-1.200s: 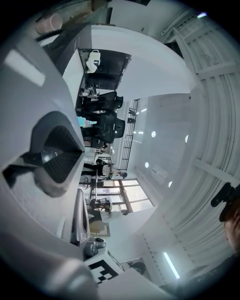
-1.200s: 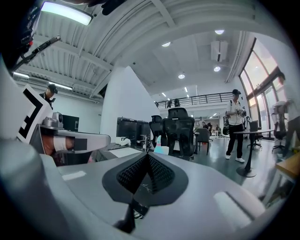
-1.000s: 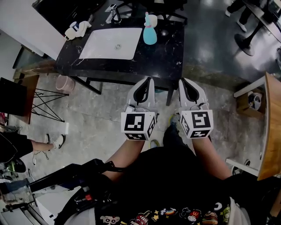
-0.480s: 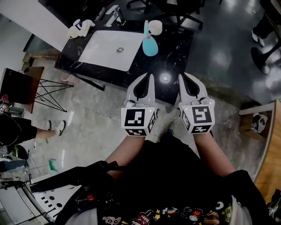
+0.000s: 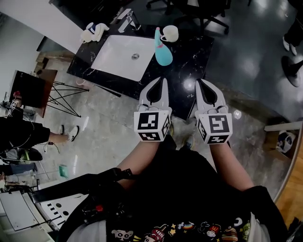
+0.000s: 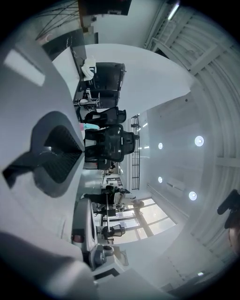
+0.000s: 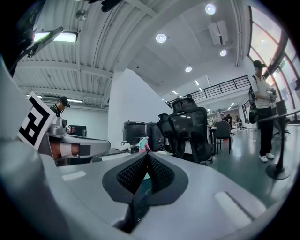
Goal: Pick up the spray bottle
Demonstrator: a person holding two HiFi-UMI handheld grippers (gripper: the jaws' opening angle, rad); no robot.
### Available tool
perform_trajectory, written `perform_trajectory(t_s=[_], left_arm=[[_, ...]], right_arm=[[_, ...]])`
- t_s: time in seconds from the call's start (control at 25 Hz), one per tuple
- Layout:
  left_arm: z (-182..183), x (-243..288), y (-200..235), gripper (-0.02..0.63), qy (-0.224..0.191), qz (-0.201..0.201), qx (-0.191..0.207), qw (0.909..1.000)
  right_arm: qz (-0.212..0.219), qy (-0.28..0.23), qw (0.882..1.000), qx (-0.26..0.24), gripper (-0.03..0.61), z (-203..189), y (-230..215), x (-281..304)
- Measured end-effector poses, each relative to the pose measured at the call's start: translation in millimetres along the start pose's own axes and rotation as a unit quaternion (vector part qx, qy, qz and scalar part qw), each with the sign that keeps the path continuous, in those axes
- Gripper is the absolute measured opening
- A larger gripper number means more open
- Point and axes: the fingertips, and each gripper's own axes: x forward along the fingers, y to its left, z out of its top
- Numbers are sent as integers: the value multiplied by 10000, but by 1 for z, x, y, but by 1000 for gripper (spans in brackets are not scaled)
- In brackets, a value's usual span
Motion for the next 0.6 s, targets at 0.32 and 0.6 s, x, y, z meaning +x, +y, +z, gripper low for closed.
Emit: perform_trajectory(t_s=[0.32, 0.6], left_arm=[[-12, 48, 20, 0, 8, 176, -35, 9998], [-16, 77, 38, 0, 15, 170, 26, 9999]], right_arm=[[39, 137, 9998, -136, 25, -3, -11, 13], [-23, 292, 9995, -129, 25, -13, -14, 47]])
